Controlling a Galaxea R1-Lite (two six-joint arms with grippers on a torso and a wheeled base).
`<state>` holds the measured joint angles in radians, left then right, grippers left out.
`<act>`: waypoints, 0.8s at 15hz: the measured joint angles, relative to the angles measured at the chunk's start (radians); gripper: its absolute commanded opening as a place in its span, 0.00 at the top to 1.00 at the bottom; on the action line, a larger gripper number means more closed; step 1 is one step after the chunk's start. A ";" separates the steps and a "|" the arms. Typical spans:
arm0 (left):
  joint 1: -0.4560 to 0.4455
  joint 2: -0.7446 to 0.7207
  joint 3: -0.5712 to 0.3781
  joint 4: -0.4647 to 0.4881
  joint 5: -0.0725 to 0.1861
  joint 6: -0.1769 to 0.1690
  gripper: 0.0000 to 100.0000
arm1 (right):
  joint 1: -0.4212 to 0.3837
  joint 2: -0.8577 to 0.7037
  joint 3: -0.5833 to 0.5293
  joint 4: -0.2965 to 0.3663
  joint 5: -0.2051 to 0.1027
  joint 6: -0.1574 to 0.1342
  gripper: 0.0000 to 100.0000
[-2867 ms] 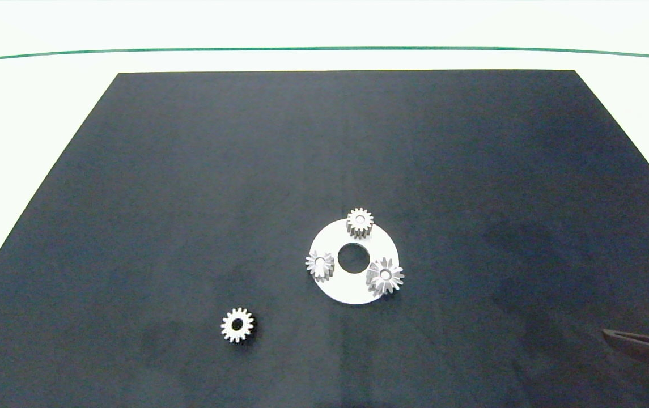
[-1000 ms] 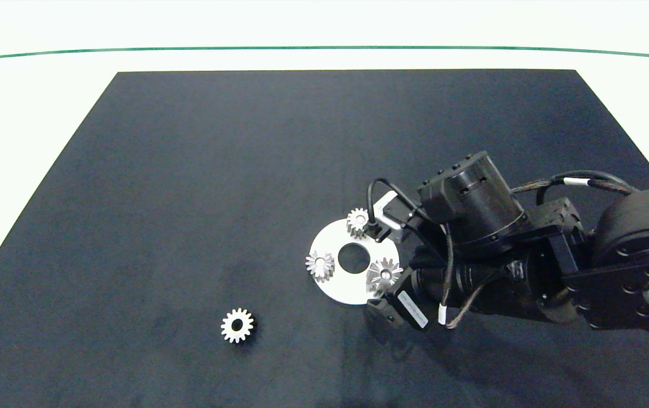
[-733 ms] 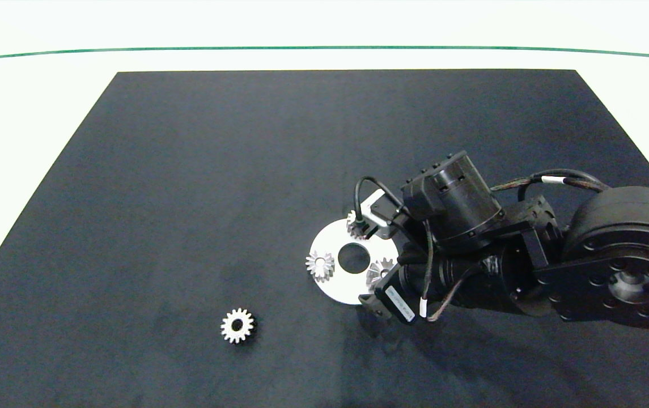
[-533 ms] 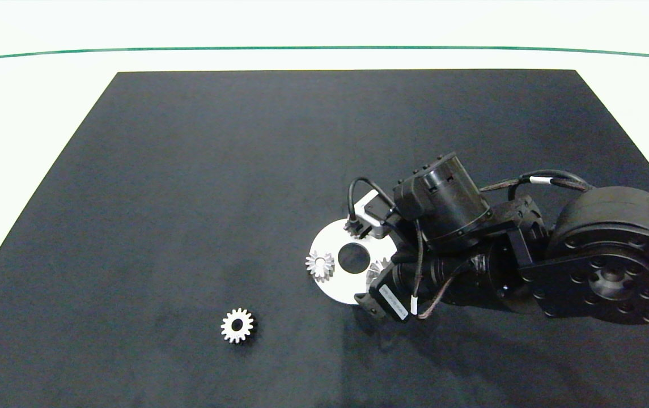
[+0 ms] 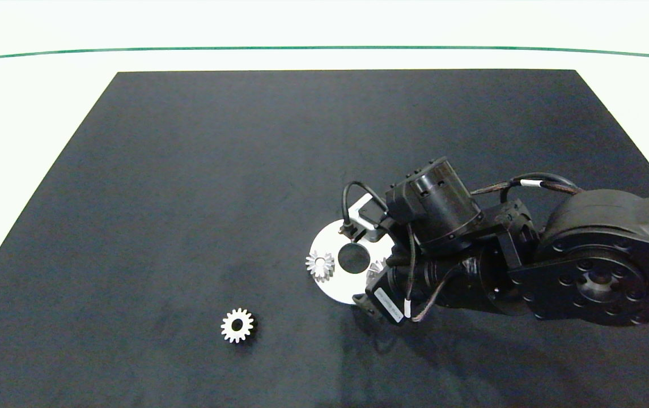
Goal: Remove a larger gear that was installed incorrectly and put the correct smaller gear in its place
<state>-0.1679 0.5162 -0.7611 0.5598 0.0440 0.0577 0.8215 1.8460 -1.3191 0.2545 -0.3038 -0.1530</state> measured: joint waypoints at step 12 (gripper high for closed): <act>-0.014 -0.021 0.004 0.000 -0.017 0.001 0.00 | -0.001 0.007 0.000 0.000 -0.009 -0.001 0.36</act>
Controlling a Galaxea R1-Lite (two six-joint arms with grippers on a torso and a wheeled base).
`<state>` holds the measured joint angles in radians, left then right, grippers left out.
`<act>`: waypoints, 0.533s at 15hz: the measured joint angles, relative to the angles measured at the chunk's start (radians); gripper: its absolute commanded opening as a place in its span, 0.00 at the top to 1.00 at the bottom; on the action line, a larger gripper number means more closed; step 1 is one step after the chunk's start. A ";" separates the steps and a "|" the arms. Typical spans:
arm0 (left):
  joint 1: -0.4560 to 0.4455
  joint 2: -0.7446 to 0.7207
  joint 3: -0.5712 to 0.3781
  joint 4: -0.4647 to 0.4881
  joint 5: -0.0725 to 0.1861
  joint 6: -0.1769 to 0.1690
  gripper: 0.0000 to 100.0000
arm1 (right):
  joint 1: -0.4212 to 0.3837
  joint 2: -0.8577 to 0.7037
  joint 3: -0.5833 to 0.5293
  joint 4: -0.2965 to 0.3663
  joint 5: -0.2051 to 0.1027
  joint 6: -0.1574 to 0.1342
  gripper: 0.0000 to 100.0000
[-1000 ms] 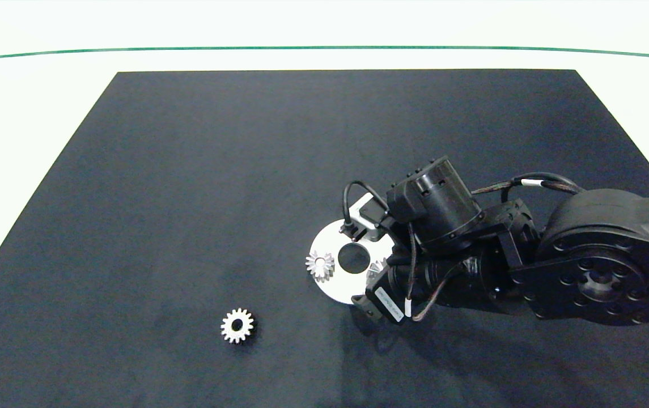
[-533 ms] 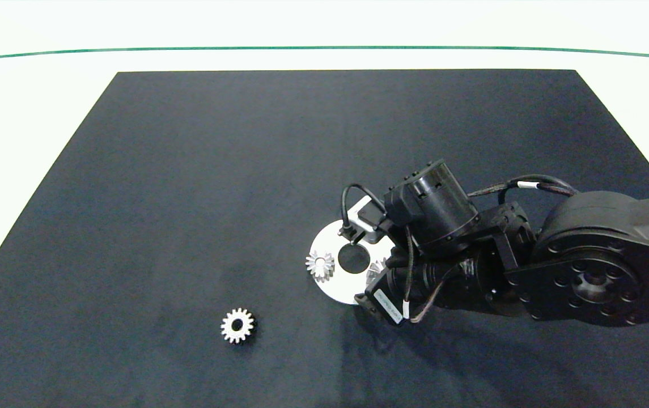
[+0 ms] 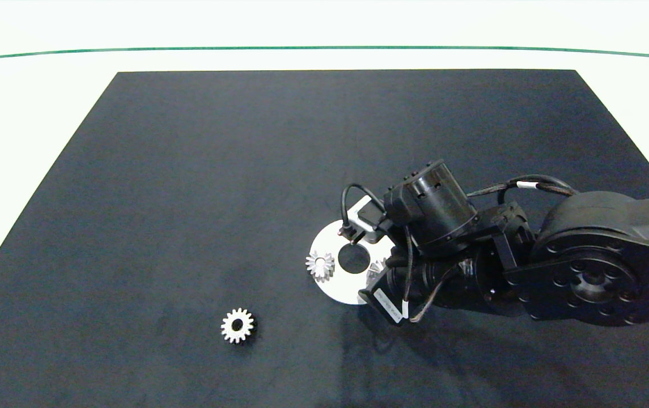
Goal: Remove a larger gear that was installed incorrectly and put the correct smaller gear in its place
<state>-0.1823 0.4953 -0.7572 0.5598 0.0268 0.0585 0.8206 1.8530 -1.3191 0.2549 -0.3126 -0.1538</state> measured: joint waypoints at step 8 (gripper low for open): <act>-0.002 -0.001 0.000 0.000 0.000 0.000 0.00 | -0.002 0.008 0.000 -0.001 -0.001 0.002 0.53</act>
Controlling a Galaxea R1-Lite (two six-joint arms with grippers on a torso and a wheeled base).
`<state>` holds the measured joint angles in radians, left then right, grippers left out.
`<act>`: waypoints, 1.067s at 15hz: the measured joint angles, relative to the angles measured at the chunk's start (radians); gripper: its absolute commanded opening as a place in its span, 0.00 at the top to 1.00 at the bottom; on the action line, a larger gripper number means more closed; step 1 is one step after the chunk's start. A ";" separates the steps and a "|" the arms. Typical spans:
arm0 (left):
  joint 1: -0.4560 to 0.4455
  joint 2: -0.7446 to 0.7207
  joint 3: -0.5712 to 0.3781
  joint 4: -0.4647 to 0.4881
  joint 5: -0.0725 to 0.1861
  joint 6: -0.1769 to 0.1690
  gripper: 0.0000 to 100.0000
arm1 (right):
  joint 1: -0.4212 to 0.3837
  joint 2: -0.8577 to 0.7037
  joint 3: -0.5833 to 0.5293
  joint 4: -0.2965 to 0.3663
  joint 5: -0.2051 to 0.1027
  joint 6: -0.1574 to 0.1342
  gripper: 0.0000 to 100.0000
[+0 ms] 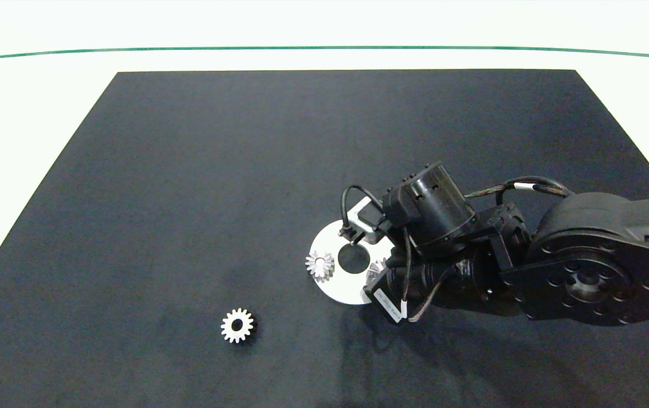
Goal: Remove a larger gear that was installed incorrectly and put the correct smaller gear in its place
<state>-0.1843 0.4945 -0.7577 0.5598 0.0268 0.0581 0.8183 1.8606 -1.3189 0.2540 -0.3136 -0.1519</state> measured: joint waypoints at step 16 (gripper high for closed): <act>0.001 0.001 0.010 0.000 0.001 0.000 0.00 | 0.000 -0.011 -0.006 0.004 0.005 0.008 0.72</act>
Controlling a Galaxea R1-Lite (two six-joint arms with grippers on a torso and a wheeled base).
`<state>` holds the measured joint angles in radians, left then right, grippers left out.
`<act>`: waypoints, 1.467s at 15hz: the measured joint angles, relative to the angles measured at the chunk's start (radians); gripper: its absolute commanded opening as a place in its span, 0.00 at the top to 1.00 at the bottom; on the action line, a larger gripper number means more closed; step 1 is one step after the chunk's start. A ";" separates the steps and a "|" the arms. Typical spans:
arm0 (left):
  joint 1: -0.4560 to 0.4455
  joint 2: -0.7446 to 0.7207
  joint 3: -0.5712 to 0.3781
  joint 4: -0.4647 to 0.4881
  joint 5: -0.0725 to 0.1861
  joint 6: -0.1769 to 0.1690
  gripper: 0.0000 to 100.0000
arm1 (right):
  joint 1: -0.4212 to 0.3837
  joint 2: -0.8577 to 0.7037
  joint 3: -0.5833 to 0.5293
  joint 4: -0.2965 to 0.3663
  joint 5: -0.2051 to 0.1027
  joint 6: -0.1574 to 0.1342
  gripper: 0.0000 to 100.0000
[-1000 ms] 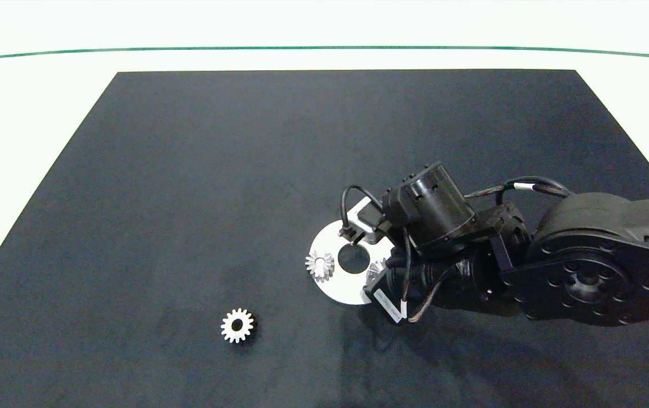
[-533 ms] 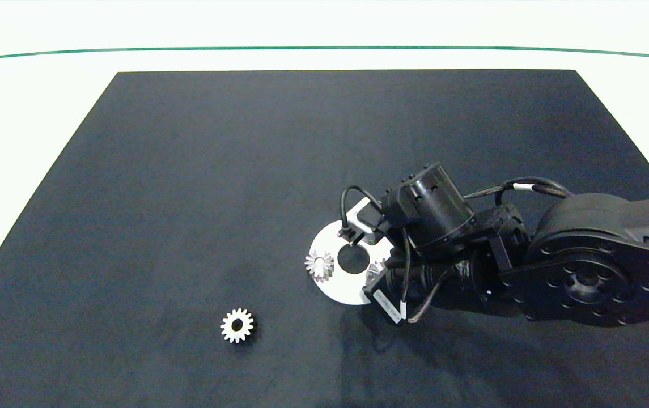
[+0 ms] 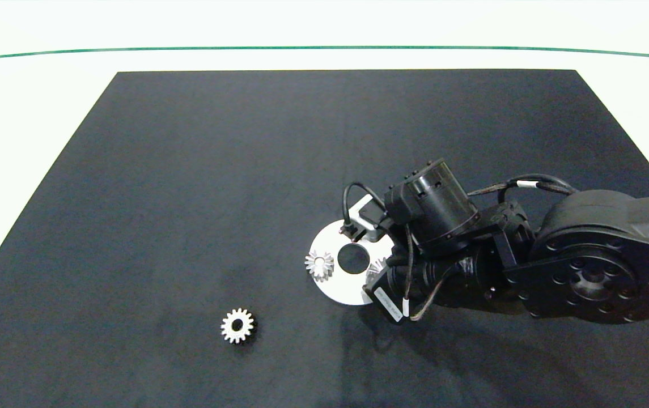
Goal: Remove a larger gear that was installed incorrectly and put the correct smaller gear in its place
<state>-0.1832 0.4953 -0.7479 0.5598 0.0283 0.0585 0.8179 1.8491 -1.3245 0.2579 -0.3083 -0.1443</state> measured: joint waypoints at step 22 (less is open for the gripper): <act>0.002 0.006 0.008 -0.001 0.005 0.001 0.00 | -0.257 -0.190 0.067 0.001 -0.003 0.017 0.72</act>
<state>-0.1809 0.5013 -0.7398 0.5585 0.0332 0.0596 0.5609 1.6587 -1.2574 0.2587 -0.3113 -0.1268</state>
